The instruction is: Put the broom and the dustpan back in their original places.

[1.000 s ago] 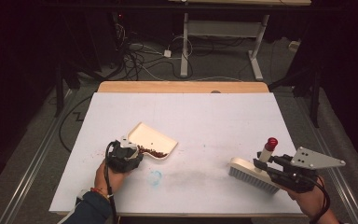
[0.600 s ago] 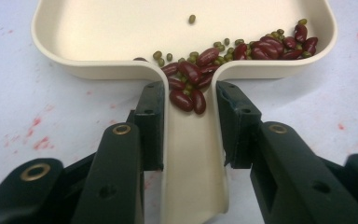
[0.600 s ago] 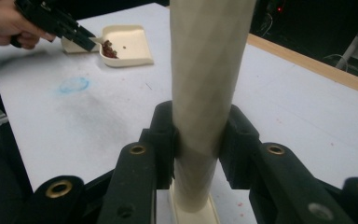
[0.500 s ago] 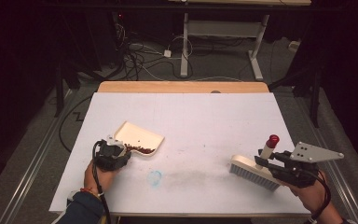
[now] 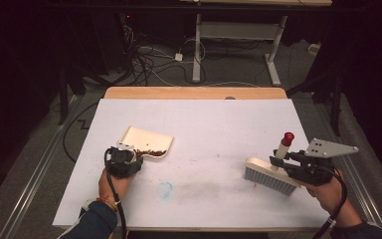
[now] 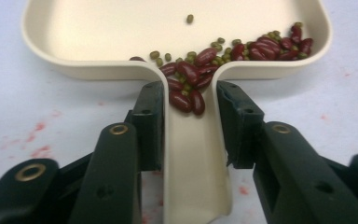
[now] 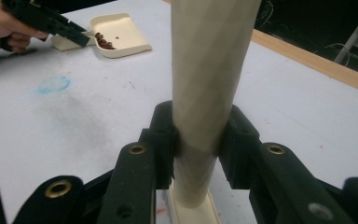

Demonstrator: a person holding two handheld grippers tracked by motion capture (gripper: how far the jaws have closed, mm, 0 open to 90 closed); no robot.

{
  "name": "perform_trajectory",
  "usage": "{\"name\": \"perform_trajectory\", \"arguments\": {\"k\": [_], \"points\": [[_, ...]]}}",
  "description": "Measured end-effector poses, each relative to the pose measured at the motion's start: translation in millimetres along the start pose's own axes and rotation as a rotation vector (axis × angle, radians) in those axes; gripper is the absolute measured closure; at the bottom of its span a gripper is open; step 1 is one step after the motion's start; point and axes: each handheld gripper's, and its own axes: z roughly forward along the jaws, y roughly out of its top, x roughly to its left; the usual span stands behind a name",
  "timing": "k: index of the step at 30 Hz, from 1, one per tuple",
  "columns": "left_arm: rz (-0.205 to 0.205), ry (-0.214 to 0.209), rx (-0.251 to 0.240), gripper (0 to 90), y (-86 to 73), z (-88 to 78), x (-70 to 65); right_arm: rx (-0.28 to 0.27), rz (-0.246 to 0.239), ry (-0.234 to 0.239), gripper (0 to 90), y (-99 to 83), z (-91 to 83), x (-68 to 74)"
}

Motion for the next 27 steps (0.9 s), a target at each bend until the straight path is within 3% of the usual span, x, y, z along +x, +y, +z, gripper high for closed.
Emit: {"name": "perform_trajectory", "arguments": {"k": [5, 9, 12, 15, 16, 17, 18, 19, 22, 25, 27], "points": [[0.031, -0.018, 0.010, 55.7, -1.8, -2.3, -8.1, 0.031, 0.029, -0.034, 68.1, 13.0, 19.1, -19.9], [0.119, 0.002, 0.022, 52.0, -3.2, -5.0, -14.2, 0.069, 0.070, -0.056, 66.0, 22.6, 39.0, -36.5], [0.170, -0.045, -0.040, 43.9, -7.0, -12.2, -14.0, 0.099, 0.098, -0.100, 64.2, 26.4, 54.5, -47.4], [0.259, -0.108, -0.119, 40.2, -11.1, -24.8, -13.0, 0.128, 0.143, -0.140, 63.3, 27.1, 70.0, -58.5], [0.297, -0.109, -0.132, 40.2, -12.3, -28.9, -12.8, 0.135, 0.152, -0.148, 63.1, 27.1, 75.7, -62.5], [0.321, -0.071, -0.150, 38.9, -14.3, -32.1, -13.7, 0.159, 0.152, -0.163, 62.0, 27.9, 81.5, -65.9], [0.333, -0.045, -0.165, 30.2, -15.6, -34.4, -13.6, 0.181, 0.155, -0.185, 61.2, 29.2, 87.3, -69.2], [0.336, -0.053, -0.182, 26.5, -17.0, -36.1, -12.5, 0.198, 0.162, -0.201, 60.8, 30.0, 92.7, -73.3], [0.330, -0.086, -0.213, 24.2, -21.0, -39.1, -10.4, 0.227, 0.175, -0.279, 54.6, 31.8, 105.0, -83.0], [0.355, -0.092, -0.227, 23.0, -24.7, -41.3, -11.3, 0.220, 0.195, -0.306, 55.9, 30.4, 111.7, -87.7], [0.365, -0.092, -0.223, 23.1, -27.4, -42.3, -11.6, 0.217, 0.202, -0.280, 55.6, 26.5, 117.4, -88.0]]}}
